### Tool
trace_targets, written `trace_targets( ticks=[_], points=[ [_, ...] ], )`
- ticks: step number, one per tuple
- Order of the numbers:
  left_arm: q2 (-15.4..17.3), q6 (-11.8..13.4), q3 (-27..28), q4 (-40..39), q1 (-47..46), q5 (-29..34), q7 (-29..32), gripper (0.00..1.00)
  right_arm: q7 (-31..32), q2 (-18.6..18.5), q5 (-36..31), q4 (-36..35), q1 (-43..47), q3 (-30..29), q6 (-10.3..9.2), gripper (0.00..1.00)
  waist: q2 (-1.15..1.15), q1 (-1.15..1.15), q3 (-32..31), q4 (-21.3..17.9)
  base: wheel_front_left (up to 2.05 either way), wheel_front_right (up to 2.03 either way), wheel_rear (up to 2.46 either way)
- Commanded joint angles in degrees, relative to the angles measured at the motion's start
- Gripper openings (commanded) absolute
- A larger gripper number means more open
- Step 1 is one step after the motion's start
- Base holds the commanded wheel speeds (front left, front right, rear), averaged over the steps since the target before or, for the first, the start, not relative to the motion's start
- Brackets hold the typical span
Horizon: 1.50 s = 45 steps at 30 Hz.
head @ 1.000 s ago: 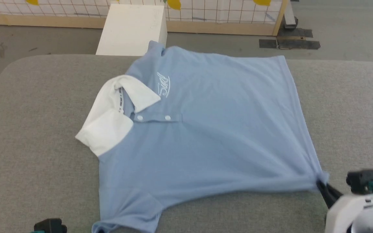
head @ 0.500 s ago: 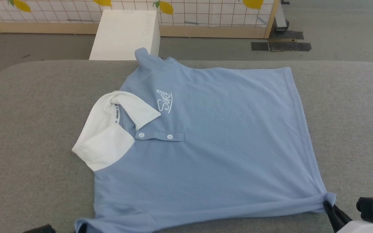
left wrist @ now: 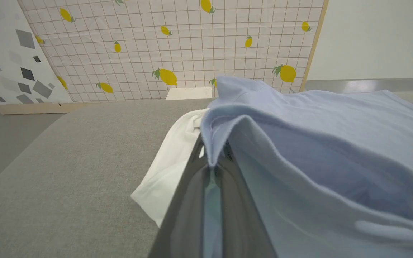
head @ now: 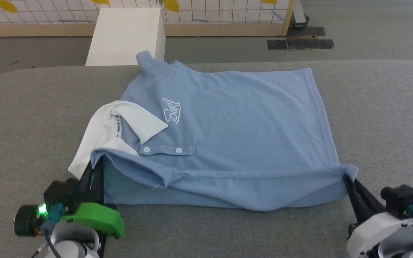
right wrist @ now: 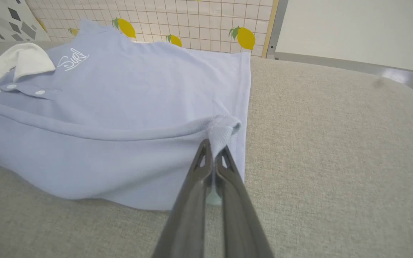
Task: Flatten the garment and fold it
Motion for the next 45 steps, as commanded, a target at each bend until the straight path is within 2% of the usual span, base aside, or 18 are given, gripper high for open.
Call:
trace_targets(
  ticks=[1, 9, 15, 20, 25, 26, 27, 28, 29, 33, 38, 41, 45],
  points=[
    [0.75, -0.31, -0.23, 0.76, -3.13, 0.78, 0.24, 0.00, 0.40, -0.82, -0.33, 0.37, -2.62, 0.61, -0.10, 0.00, 0.00, 0.01, 1.46, -0.58, 0.00, 0.00, 0.00],
    [1.48, -0.55, -0.26, 9.24, -14.57, 1.00, 5.50, 0.00, 4.39, -3.17, 0.99, 5.15, -12.50, 2.90, -0.10, 0.00, 0.00, 0.01, 6.25, -1.18, 0.00, 0.00, 0.00],
    [2.06, -0.93, -0.55, 15.33, -19.42, -0.65, 14.62, 0.00, 11.29, -4.87, 3.51, 9.54, -18.64, 4.26, -0.10, 0.00, 0.00, 0.01, 9.77, -0.98, 0.00, 0.00, 0.00],
    [2.92, -2.96, -2.02, 18.65, -20.98, -3.46, 27.05, 0.00, 21.66, -5.92, 7.00, 12.96, -22.94, 4.75, -0.10, 0.00, 0.00, 0.01, 11.53, -0.66, 0.00, 0.00, 0.00],
    [3.20, -4.21, -2.44, 18.28, -20.94, -6.14, 33.85, 0.00, 33.75, -4.96, 9.43, 15.04, -24.64, 2.46, -0.10, 0.00, 0.00, 0.01, 11.56, -0.15, 0.00, 0.00, 0.00],
    [3.30, -4.11, -2.26, 17.72, -20.88, -6.22, 33.57, 0.38, 35.43, -4.66, 9.55, 14.93, -24.74, 1.78, -0.10, 0.11, 0.00, 0.01, 11.36, -0.01, 0.00, 0.00, 0.00],
    [3.46, -3.77, -1.97, 17.11, -20.92, -5.89, 32.38, 0.67, 35.99, -4.44, 9.48, 14.51, -24.83, 1.34, -0.10, 0.38, 0.00, 0.01, 11.15, 0.10, 0.00, 0.00, 0.00],
    [3.53, -3.29, -1.59, 16.48, -20.87, -5.40, 30.36, 1.00, 36.24, -3.99, 9.48, 14.02, -24.75, 0.69, -0.10, 0.91, 0.00, 0.01, 10.71, 0.26, 0.00, 0.00, 0.00],
    [3.49, -2.90, -1.29, 16.07, -20.65, -5.07, 28.62, 1.00, 36.19, -3.54, 9.49, 13.66, -24.53, 0.09, -0.10, 1.00, 0.00, 0.01, 10.31, 0.35, 0.00, 0.00, 0.00],
    [2.39, -0.33, 0.83, 13.35, -18.56, -3.40, 16.70, 1.00, 31.77, -1.15, 8.83, 11.06, -22.59, -2.41, -0.10, 1.00, 0.00, 0.01, 7.98, 0.63, 0.00, 0.00, 0.00],
    [0.28, 2.03, 2.87, 10.34, -12.22, -3.05, 4.56, 1.00, 20.84, 2.36, 6.79, 7.51, -18.18, -5.39, -0.10, 1.00, 0.00, 0.01, 4.61, 0.50, 0.00, 0.00, 0.00],
    [-0.61, 3.08, 3.13, 8.57, -7.67, -2.89, 0.97, 1.00, 14.30, 4.27, 5.15, 6.21, -15.13, -6.39, -0.10, 1.00, 0.00, 0.01, 3.04, 0.14, 0.00, 0.00, 0.00],
    [-0.94, 3.11, 3.13, 7.81, -3.40, -3.19, -1.71, 1.00, 5.04, 6.26, 3.64, 4.02, -11.34, -7.25, -0.10, 1.00, 0.00, 0.01, 1.44, -0.25, 0.00, 0.00, 0.00]
  ],
)
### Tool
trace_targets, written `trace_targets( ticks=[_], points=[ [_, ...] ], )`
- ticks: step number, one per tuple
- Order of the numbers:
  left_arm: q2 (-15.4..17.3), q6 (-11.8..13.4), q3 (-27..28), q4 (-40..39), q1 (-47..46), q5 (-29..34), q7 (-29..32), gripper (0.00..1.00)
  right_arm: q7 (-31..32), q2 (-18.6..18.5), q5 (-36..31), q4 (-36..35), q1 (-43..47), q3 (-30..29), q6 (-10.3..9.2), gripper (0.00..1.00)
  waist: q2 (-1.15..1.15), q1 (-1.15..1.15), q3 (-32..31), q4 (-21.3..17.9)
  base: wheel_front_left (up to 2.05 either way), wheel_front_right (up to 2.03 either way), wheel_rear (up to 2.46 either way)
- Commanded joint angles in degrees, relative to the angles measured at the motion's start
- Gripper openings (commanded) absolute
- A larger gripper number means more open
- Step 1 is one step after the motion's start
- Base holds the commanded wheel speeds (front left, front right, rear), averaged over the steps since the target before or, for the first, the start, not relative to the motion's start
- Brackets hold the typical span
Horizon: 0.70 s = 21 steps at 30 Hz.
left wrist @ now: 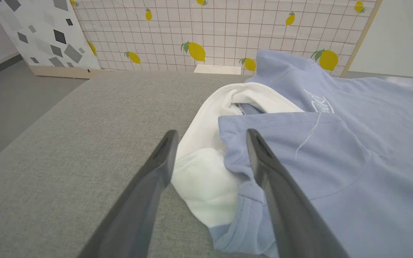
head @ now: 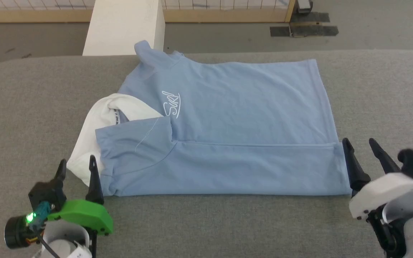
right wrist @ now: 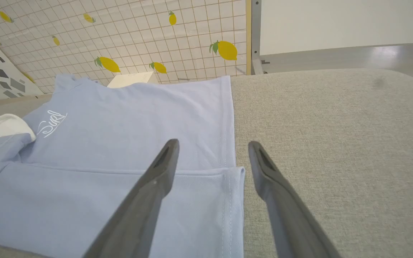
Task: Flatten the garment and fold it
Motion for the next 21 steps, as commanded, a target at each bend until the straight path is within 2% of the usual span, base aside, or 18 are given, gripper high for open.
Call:
trace_targets(
  ticks=[1, 7, 11, 17, 21],
  points=[
    [-0.29, 0.01, 0.03, -0.25, 1.53, -0.30, -0.74, 1.00, -3.29, 0.77, -0.70, -0.80, 1.61, -0.09, -0.09, 1.00, 0.00, 0.00, -1.65, -0.69, 0.00, 0.00, 0.00],
    [-0.44, -0.62, -1.50, 1.02, 4.77, -0.71, 0.32, 1.00, -13.01, 2.30, -2.25, -2.08, 5.79, 0.27, -0.09, 1.00, 0.00, 0.00, -2.90, -2.14, 0.00, 0.00, 0.00],
    [-0.39, -0.38, -1.88, 2.90, 5.52, -1.32, 2.65, 1.00, -15.34, 2.72, -2.72, -1.73, 7.08, 0.52, -0.09, 1.00, 0.00, 0.00, -3.19, -3.55, 0.00, 0.00, 0.00],
    [-1.68, 4.57, 1.18, 6.77, 4.24, -3.92, 8.77, 1.00, -15.55, 2.93, -3.15, -1.04, 7.09, 1.62, -0.09, 1.00, 0.00, 0.00, -2.93, -5.46, 0.00, 0.00, 0.00],
    [-2.52, 6.71, 2.76, 8.67, 2.21, -6.72, 14.79, 1.00, -15.23, 2.99, -3.15, -1.02, 6.58, 2.42, -0.09, 1.00, 0.00, 0.00, -2.48, -6.61, 0.00, 0.00, 0.00]
  ],
)
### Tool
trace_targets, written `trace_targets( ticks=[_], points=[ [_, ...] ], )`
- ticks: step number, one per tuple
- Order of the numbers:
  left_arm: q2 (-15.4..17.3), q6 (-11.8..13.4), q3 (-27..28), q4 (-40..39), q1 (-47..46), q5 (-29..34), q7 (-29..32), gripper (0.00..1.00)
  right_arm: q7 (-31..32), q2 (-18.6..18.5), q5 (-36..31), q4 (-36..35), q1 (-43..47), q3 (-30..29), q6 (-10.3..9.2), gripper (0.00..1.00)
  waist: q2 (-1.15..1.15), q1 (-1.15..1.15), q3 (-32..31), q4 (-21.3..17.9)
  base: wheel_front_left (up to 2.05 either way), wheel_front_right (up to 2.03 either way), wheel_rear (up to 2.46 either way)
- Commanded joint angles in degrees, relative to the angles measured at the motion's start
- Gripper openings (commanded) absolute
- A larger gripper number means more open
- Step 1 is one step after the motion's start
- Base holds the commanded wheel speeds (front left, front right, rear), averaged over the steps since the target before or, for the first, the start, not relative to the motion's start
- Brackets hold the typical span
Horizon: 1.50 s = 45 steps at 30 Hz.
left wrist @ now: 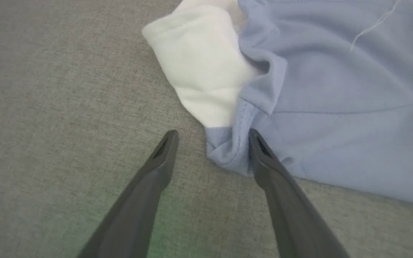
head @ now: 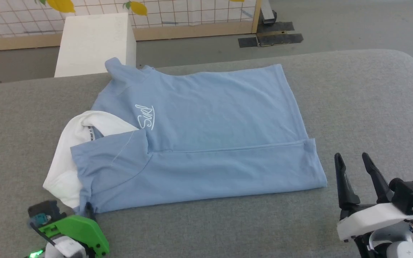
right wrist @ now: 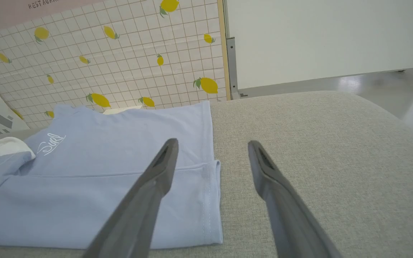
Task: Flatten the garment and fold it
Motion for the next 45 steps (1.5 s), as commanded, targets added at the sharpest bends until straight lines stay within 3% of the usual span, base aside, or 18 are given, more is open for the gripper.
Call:
trace_targets(
  ticks=[1, 5, 6, 7, 8, 14, 18, 30, 31, 32, 33, 34, 37, 45],
  points=[
    [-0.45, 0.63, 0.72, 0.66, -1.56, -1.48, 1.89, 1.00, 0.10, 0.14, -0.23, 0.03, -0.51, 0.34, -0.09, 1.00, 0.00, 0.00, 0.44, -0.80, 0.00, 0.00, 0.00],
    [-0.41, 0.40, 1.35, 1.57, -2.68, -4.79, 8.40, 1.00, 0.58, 0.17, -0.18, 0.03, -0.86, 0.91, -0.09, 1.00, 0.00, 0.00, 0.93, -1.59, 0.00, 0.00, 0.00],
    [-0.11, 0.20, 1.22, 1.67, -2.74, -5.41, 10.36, 0.79, 0.69, 0.17, -0.18, 0.03, -0.93, 1.05, -0.09, 1.00, 0.00, 0.00, 1.04, -1.76, 0.00, 0.00, 0.00],
    [0.14, -0.09, 1.10, 1.53, -2.74, -5.99, 11.92, 0.20, 0.83, 0.18, -0.16, 0.07, -0.97, 1.07, -0.09, 1.00, 0.00, 0.00, 1.10, -1.86, 0.00, 0.00, 0.00],
    [0.36, -0.38, 0.95, 1.34, -2.73, -6.33, 12.92, 0.00, 0.97, 0.18, -0.18, 0.12, -0.98, 1.09, -0.09, 1.00, 0.00, 0.00, 1.14, -1.93, 0.00, 0.00, 0.00],
    [1.12, -1.42, 0.64, -0.88, -2.34, -6.63, 13.02, 0.00, 2.74, 0.19, -0.20, 1.19, -1.86, -1.06, -0.09, 1.00, 0.00, 0.00, 1.58, -1.42, 0.00, 0.00, 0.00],
    [0.94, -1.99, 0.12, -1.55, -2.73, -6.38, 11.83, 0.00, 9.45, 0.19, 0.07, 3.57, -3.95, -1.72, -0.09, 1.00, 0.00, 0.00, 2.21, -0.43, 0.00, 0.00, 0.00],
    [0.33, -4.24, -2.58, -1.17, -6.31, -4.59, 7.64, 0.00, 46.35, 0.20, -1.09, 9.26, -10.77, -3.91, -0.09, 1.00, 0.00, 0.00, 4.86, 3.41, 0.00, 0.00, 0.00],
    [0.28, -4.37, -2.77, -1.03, -6.46, -4.49, 7.39, 0.00, 48.35, 0.20, -1.09, 9.08, -10.83, -4.13, -0.09, 0.88, 0.00, 0.00, 4.95, 3.66, 0.00, 0.00, 0.00],
    [0.17, -4.51, -2.96, -0.87, -6.59, -4.44, 7.11, 0.00, 50.71, 0.20, -1.02, 8.71, -10.78, -4.34, -0.09, 0.40, 0.00, 0.00, 5.00, 3.96, 0.00, 0.00, 0.00],
    [0.11, -4.66, -3.09, -0.77, -6.66, -4.39, 6.81, 0.00, 52.06, 0.20, -1.05, 8.18, -10.71, -4.53, -0.09, 0.24, 0.00, 0.00, 4.96, 4.14, 0.00, 0.00, 0.00],
    [0.08, -4.80, -3.23, -0.66, -6.66, -4.31, 6.47, 0.00, 53.10, 0.20, -1.16, 7.31, -10.63, -4.73, -0.09, 0.00, 0.00, 0.00, 4.85, 4.32, 0.00, 0.00, 0.00],
    [0.16, -4.92, -3.55, -0.38, -6.22, -3.92, 5.50, 0.00, 52.55, 0.20, -1.13, 4.69, -10.31, -5.40, -0.09, 0.00, 0.00, 0.00, 3.99, 4.58, 0.00, 0.00, 0.00],
    [1.06, -3.12, -4.19, -4.09, -1.79, -1.77, 3.41, 0.00, 42.33, 0.20, 0.66, -2.29, -5.22, -7.14, -0.09, 0.00, 0.00, 0.00, -0.56, 4.67, 0.00, 0.00, 0.00]
  ],
)
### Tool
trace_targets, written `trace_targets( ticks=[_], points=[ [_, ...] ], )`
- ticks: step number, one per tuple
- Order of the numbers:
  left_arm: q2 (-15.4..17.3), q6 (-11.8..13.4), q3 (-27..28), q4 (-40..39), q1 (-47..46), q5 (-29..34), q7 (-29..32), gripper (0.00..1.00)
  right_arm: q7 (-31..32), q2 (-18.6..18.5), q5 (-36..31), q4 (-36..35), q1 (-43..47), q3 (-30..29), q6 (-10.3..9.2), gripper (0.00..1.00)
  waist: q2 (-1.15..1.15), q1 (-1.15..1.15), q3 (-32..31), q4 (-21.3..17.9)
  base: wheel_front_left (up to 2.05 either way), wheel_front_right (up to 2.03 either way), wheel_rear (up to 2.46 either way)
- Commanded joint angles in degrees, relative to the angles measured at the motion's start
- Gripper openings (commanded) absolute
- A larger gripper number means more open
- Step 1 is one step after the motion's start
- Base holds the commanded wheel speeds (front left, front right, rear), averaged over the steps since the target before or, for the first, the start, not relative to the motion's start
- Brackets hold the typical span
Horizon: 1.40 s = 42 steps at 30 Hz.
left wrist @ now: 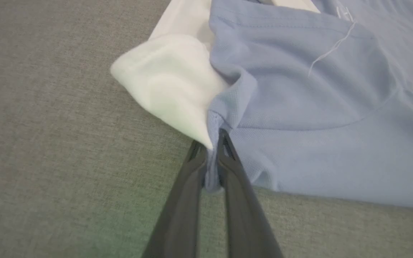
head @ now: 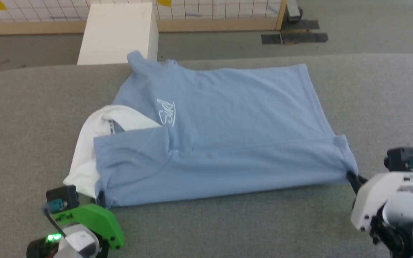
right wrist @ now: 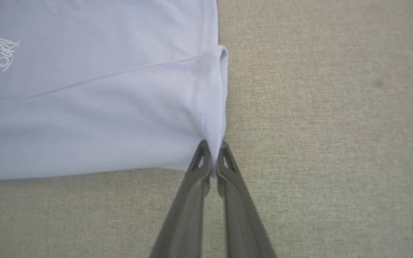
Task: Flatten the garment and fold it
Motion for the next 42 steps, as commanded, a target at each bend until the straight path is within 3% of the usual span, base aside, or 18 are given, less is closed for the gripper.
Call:
trace_targets(
  ticks=[1, 13, 18, 25, 26, 27, 28, 29, 35, 39, 42],
  points=[
    [0.64, 1.02, -0.03, -1.46, 2.09, 0.96, 0.36, 0.00, -0.76, -0.11, 0.39, -1.30, 2.52, -0.50, -0.10, 0.00, 0.00, 0.00, -2.31, -0.13, 0.00, 0.00, 0.00],
    [3.68, 7.82, -2.10, -15.61, 17.88, 2.60, 12.11, 0.00, 3.96, -0.11, 3.91, -7.88, 17.17, -2.78, -0.10, 0.00, 0.00, 0.00, -4.80, -1.29, 0.00, 0.00, 0.00],
    [4.29, 8.32, -2.28, -17.04, 19.40, 2.45, 13.67, 0.00, 4.55, -0.11, 4.61, -4.08, 18.93, -3.31, -0.10, 0.00, 0.00, 0.00, -4.63, -0.92, 0.00, 0.00, 0.00],
    [2.40, 6.79, -2.48, -13.78, 18.58, 0.32, 11.65, 0.00, 3.01, -0.10, 5.23, 2.84, 18.97, -2.56, -0.10, 0.00, 0.00, 0.00, -4.72, -0.90, 0.00, 0.00, 0.00],
    [2.10, 6.65, -2.23, -13.50, 18.56, 0.02, 10.87, 0.29, 2.30, -0.10, 5.83, 3.29, 18.87, -2.53, -0.10, 0.00, 0.00, 0.00, -4.82, -0.92, 0.00, 0.00, 0.00],
    [1.89, 6.47, -2.03, -13.41, 18.56, -0.29, 10.33, 0.81, 1.68, -0.10, 6.25, 3.33, 18.85, -2.37, -0.10, 0.36, 0.00, 0.00, -4.94, -0.94, 0.00, 0.00, 0.00],
    [1.76, 6.42, -1.68, -13.38, 18.67, -0.63, 9.86, 1.00, 1.01, -0.10, 6.48, 3.14, 18.96, -2.19, -0.10, 0.95, 0.00, 0.00, -5.07, -0.98, 0.00, 0.00, 0.00],
    [1.83, 6.34, -1.46, -13.48, 18.78, -0.80, 9.62, 1.00, 0.60, -0.10, 6.73, 2.92, 19.08, -2.22, -0.10, 1.00, 0.00, 0.00, -5.14, -1.03, 0.00, 0.00, 0.00],
    [3.40, 6.25, 0.41, -18.39, 18.69, -0.56, 7.69, 1.00, -4.87, -0.10, 7.77, -1.95, 18.57, -2.40, -0.10, 1.00, 0.00, 0.00, -4.87, -1.48, 0.00, 0.00, 0.00],
    [4.53, 5.96, 1.77, -21.87, 16.90, 0.84, 4.31, 1.00, -11.28, -0.10, 7.28, -4.28, 16.64, -2.01, -0.10, 1.00, 0.00, 0.00, -4.06, -2.41, 0.00, 0.00, 0.00],
    [6.28, 4.38, 1.86, -22.22, 12.85, 3.37, 0.42, 1.00, -17.88, -0.10, 5.75, -5.51, 14.43, -0.19, -0.10, 1.00, 0.00, 0.00, -2.85, -3.02, 0.00, 0.00, 0.00]
  ],
)
